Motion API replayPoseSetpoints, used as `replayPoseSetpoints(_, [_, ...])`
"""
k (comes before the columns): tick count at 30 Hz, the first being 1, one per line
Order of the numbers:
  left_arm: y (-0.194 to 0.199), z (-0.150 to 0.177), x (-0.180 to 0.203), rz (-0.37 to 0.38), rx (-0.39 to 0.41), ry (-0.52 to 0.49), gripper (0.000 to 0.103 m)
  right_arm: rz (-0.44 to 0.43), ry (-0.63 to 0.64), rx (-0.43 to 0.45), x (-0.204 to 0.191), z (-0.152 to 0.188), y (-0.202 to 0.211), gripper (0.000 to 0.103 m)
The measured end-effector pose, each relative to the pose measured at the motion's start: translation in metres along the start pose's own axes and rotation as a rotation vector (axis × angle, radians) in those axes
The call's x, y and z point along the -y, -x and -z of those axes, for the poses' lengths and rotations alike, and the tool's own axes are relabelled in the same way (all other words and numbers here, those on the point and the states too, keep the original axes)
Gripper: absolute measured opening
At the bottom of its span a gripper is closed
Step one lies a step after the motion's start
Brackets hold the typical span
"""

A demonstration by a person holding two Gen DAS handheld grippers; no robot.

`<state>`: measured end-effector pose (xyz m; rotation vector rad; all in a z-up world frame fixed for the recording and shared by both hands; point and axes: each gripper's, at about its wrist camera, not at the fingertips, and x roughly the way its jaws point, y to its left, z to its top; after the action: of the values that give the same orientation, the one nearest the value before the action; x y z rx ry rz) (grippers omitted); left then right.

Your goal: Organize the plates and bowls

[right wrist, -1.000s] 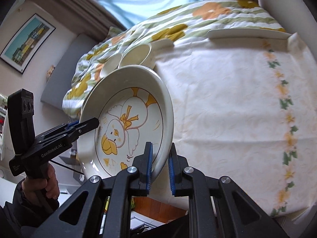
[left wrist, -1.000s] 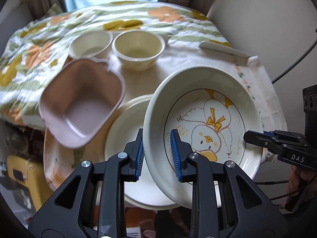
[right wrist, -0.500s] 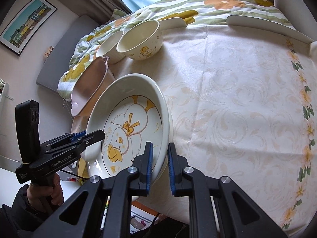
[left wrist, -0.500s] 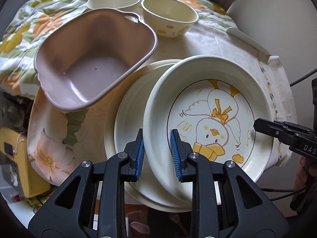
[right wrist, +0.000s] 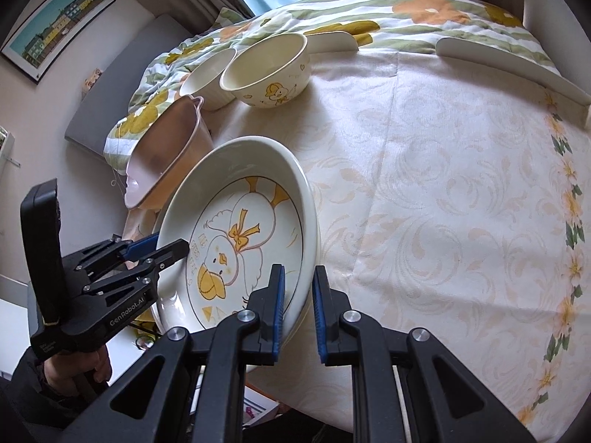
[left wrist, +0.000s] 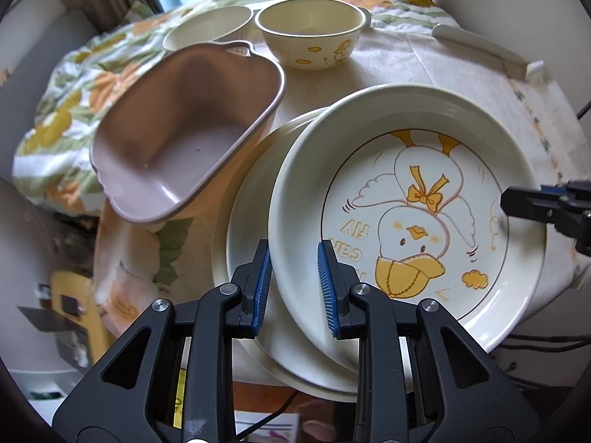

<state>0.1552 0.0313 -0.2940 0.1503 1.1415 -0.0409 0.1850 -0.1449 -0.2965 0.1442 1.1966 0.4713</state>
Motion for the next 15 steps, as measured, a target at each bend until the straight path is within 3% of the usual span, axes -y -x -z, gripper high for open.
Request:
replayPoseSetpoints(6, [0.0,0.001,0.01,-0.11,0.026,-0.061,0.023,0.087,0.116,-0.002,-0.015,-0.002,-0.006,0.013])
replayPoseSetpoints(15, [-0.004,-0.002,0.018,-0.223,0.037,-0.133,0.022,0.114,0.157,-0.009,-0.023,-0.001,-0.015,0.014])
